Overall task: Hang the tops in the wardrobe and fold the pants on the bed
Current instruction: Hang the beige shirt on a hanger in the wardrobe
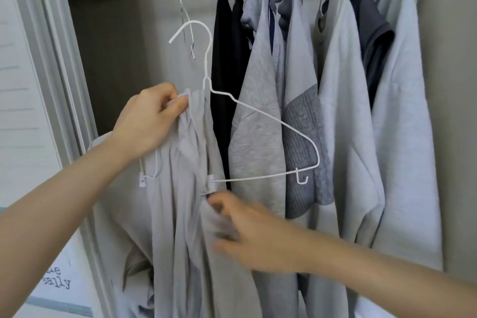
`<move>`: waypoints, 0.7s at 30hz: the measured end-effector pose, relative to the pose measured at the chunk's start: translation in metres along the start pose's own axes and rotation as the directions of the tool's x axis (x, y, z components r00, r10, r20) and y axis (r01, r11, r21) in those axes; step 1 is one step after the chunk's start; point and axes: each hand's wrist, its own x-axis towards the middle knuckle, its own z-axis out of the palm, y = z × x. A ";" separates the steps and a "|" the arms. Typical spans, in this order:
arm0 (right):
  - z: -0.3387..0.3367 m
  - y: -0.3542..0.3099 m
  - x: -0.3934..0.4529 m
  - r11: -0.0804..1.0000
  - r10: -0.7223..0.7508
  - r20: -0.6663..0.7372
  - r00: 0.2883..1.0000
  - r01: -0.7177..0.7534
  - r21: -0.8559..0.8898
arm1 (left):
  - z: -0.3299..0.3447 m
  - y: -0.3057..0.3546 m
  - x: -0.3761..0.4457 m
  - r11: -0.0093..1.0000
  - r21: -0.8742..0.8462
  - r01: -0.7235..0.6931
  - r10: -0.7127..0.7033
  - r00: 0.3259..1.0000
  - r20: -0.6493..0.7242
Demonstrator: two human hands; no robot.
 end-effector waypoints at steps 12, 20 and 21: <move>-0.041 0.066 -0.033 0.885 0.136 0.086 0.987 -0.082 -0.458 | -0.034 -0.062 -0.039 0.980 0.198 0.007 0.007 0.998 -0.069; -0.071 0.048 -0.025 0.957 -0.119 -0.266 0.956 0.039 -0.288 | -0.018 -0.040 -0.056 0.965 0.192 -0.176 0.141 0.973 0.181; -0.071 0.039 -0.019 0.960 -0.161 -0.296 0.941 0.080 -0.268 | -0.012 -0.033 -0.060 0.968 0.171 -0.184 0.147 0.967 0.207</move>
